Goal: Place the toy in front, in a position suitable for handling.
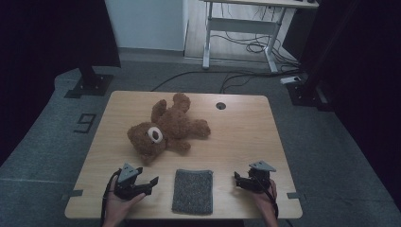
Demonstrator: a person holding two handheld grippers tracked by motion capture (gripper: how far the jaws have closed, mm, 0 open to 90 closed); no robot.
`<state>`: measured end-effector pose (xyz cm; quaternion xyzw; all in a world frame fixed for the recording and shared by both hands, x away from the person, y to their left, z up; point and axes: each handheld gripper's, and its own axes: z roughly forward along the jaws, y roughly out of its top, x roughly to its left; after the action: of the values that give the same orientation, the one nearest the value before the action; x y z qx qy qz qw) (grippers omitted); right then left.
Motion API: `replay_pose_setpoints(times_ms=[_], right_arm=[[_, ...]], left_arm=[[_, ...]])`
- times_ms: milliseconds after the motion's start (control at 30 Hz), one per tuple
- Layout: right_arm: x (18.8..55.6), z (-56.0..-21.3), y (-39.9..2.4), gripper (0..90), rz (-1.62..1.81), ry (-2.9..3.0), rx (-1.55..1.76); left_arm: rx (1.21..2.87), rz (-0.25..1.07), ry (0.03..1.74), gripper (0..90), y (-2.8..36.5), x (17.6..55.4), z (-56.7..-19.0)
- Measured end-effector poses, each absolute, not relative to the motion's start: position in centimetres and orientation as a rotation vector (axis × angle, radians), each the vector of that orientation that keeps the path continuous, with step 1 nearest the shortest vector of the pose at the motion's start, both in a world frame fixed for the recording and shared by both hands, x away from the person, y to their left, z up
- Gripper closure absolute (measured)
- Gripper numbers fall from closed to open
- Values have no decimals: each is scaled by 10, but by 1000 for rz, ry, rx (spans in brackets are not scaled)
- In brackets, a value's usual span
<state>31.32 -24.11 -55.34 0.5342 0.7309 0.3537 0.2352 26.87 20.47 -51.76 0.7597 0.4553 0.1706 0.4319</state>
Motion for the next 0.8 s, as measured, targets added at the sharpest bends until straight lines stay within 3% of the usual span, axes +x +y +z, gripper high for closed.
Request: replay_pose_setpoints(times_ms=[800], right_arm=[[342,-521,-216,140,1129,2035,1278]], left_arm=[[1894,464,1163,236,207,285,-498]])
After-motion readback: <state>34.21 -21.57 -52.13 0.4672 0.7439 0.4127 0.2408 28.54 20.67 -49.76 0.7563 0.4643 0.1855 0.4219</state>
